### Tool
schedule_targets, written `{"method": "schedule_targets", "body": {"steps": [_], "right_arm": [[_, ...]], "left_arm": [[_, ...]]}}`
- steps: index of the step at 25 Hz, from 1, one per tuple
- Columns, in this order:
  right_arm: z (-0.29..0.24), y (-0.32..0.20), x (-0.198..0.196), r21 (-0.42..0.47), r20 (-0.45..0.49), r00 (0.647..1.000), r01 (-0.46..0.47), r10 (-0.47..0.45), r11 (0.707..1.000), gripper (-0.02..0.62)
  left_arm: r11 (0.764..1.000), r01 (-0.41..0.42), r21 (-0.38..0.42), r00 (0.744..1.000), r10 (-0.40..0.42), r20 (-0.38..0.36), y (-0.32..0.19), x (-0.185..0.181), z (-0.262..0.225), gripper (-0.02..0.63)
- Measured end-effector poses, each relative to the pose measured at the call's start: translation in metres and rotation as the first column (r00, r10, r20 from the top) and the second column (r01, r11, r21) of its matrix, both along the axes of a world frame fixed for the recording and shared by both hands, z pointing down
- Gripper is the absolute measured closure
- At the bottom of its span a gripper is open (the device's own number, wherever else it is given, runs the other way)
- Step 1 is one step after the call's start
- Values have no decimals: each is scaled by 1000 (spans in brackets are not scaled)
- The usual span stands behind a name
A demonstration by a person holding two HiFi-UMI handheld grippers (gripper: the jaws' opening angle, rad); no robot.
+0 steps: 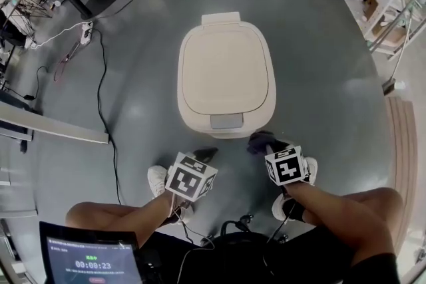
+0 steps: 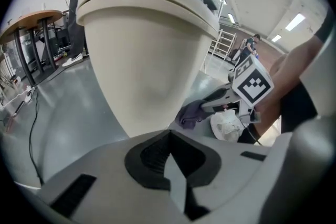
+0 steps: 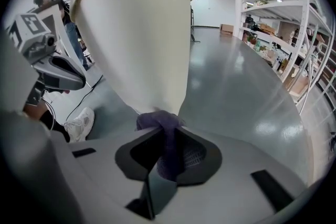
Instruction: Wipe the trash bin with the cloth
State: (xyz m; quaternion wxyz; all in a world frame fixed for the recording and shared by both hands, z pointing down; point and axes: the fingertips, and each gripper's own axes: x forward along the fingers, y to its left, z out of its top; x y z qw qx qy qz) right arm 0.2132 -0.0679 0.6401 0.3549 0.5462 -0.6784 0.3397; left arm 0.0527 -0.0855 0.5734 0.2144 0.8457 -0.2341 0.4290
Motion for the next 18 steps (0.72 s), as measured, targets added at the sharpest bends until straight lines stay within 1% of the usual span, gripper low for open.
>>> {"method": "schedule_targets", "body": {"steps": [2,3,6,7,8,10,12,14,16,18], "right_arm": [[-5,-1,7,22,8,1000,-9,8,1000,526],[-8,-1,11,38,17,1000,-17,17,999,526],[-21,0,28,95,48,997,-68,64,993,526],[-27,-1,33,117,58,995,-85,78,990,526],[-33,-2,37,138,68,993,-101,92,985,526],[-43,-3,44,172,98,987,-141,126,975,526],[-54,-4,54,204,144,975,-196,169,959,526],[-70,-8,66,248,195,959,-250,205,936,526],[-90,-14,76,299,256,941,-294,220,908,526],[-112,-21,82,341,339,916,-334,217,879,526]], "left_arm": [[1000,-13,9,1000,13,-12,4,13,-5,604],[1000,-23,15,999,24,-29,7,22,-9,604],[997,-71,33,991,74,-110,20,57,-29,604],[996,-81,45,988,86,-128,23,66,-38,604],[995,-84,59,987,92,-133,26,73,-46,604],[991,-85,103,988,97,-120,27,84,-60,604],[982,-95,161,987,113,-112,27,99,-73,604],[975,-94,201,985,121,-126,28,117,-88,604],[969,-89,231,982,124,-140,31,133,-105,604],[958,-96,271,980,139,-144,33,144,-122,604]]}}
